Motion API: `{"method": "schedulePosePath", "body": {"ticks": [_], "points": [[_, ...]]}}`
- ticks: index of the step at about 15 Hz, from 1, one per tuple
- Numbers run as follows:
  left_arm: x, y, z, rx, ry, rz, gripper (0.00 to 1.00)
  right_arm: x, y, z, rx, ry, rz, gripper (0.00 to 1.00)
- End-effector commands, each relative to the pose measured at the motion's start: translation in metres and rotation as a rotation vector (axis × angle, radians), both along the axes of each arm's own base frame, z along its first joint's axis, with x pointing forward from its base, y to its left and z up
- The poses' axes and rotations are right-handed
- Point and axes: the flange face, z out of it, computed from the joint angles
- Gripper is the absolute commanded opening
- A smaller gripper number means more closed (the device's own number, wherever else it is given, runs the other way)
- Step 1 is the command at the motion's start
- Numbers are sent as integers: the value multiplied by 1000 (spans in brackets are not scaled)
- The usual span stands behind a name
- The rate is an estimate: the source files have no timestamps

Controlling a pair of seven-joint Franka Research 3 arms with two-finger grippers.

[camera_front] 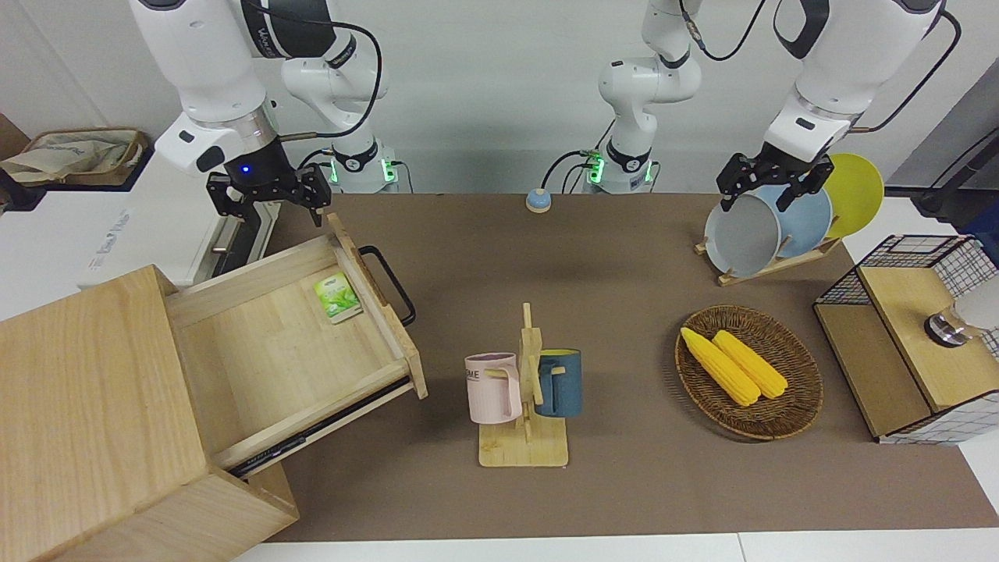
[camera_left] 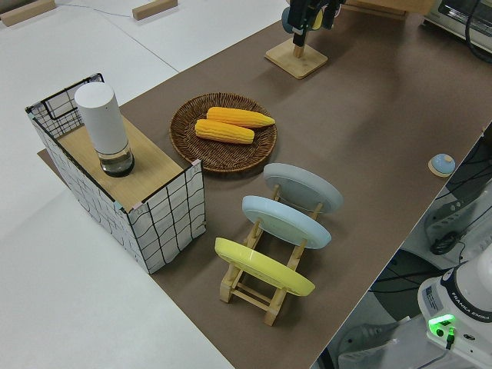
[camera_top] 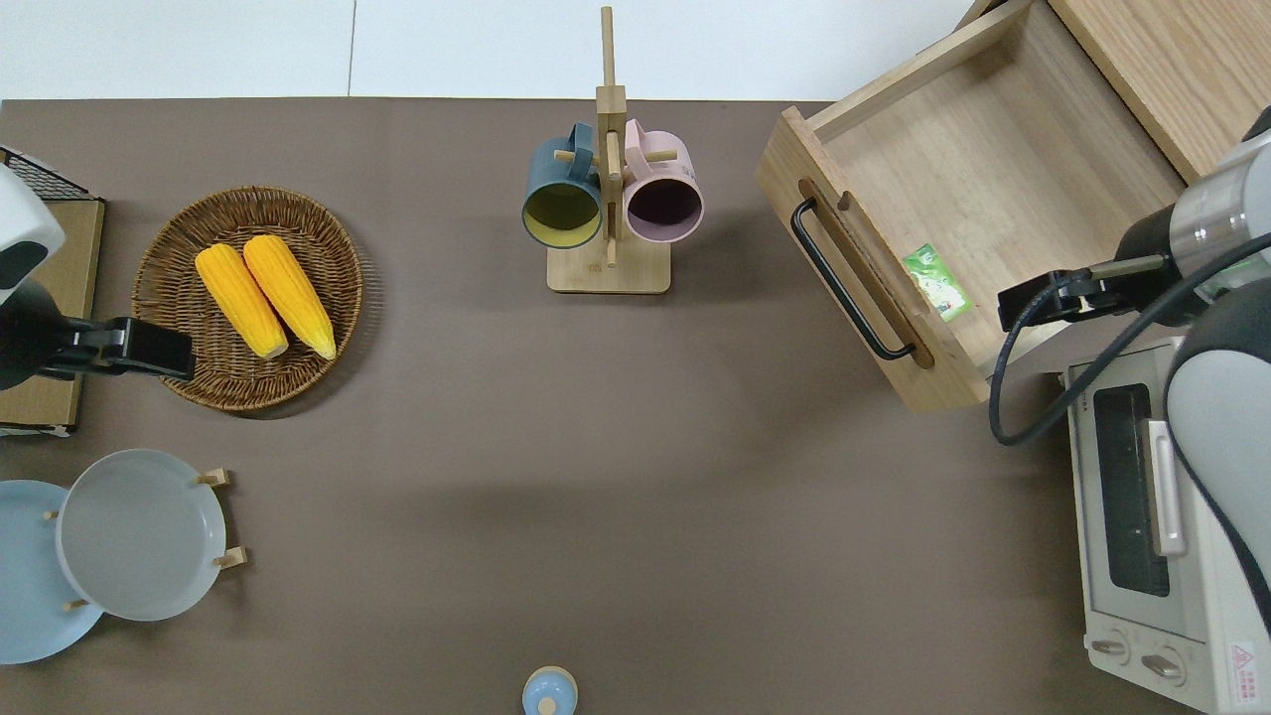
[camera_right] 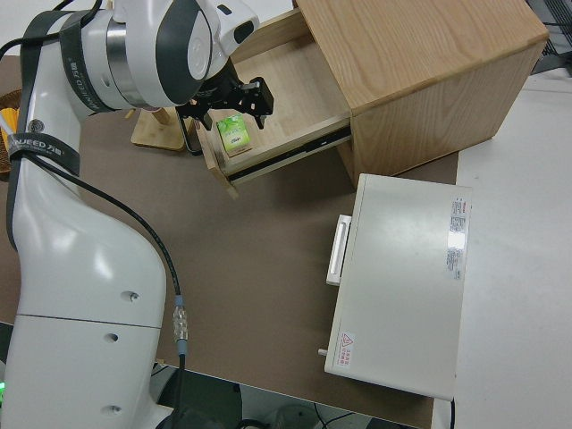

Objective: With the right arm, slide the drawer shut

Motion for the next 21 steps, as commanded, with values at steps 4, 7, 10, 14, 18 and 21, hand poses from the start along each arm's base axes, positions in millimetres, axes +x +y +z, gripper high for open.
{"method": "schedulePosePath", "body": {"ticks": [4, 7, 10, 14, 18, 21], "points": [[2, 1, 3, 16, 8, -12, 993, -3, -24, 9, 26, -12, -44, 983], [2, 1, 4, 16, 5, -12, 993, -4, -20, 11, 23, -15, -35, 983], [2, 1, 3, 16, 6, -12, 993, -5, -11, 12, 19, -17, -26, 983], [2, 1, 3, 16, 6, -12, 993, -11, 0, 10, 19, 19, -9, 983], [2, 1, 4, 16, 5, -12, 993, -11, 4, 10, 15, 22, -1, 981], [2, 1, 4, 16, 5, -12, 993, -12, 3, 11, 13, 23, -3, 979]]}}
